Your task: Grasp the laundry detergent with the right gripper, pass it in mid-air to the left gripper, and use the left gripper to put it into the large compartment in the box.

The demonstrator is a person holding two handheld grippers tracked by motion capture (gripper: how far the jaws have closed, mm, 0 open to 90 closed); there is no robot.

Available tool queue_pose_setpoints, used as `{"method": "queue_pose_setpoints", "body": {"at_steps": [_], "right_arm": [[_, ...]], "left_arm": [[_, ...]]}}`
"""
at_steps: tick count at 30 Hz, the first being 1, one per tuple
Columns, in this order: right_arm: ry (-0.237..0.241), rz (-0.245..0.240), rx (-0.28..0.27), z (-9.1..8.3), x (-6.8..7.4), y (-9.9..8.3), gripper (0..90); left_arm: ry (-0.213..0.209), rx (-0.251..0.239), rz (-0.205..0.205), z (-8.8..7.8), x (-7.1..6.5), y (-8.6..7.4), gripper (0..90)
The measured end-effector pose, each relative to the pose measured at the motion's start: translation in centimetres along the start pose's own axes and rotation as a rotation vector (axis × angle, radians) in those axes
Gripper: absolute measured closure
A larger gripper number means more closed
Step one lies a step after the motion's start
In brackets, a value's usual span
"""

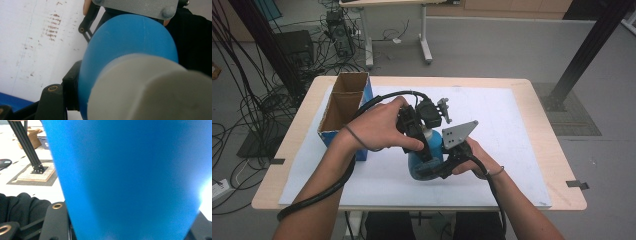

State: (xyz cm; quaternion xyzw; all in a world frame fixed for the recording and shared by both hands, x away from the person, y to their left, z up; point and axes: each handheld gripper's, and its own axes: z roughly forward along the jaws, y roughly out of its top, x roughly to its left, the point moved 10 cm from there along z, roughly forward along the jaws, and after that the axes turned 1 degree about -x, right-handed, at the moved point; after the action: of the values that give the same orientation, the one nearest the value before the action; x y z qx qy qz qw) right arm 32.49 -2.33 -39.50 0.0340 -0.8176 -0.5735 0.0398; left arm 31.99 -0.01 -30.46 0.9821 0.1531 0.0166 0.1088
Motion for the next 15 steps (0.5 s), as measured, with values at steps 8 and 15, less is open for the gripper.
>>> {"method": "queue_pose_setpoints", "body": {"at_steps": [8, 15], "right_arm": [[-0.001, 0.003, -0.001, 0.02, -0.03, -0.01, 41.4], [0.0, 0.0, -0.003, 0.06, -0.01, 0.04, 41.4]], "left_arm": [[0.001, 0.001, -0.001, 0.0, 0.04, 0.03, 35.9], [0.006, 0.002, 0.0, -0.04, -0.01, -0.03, 35.9]]}}
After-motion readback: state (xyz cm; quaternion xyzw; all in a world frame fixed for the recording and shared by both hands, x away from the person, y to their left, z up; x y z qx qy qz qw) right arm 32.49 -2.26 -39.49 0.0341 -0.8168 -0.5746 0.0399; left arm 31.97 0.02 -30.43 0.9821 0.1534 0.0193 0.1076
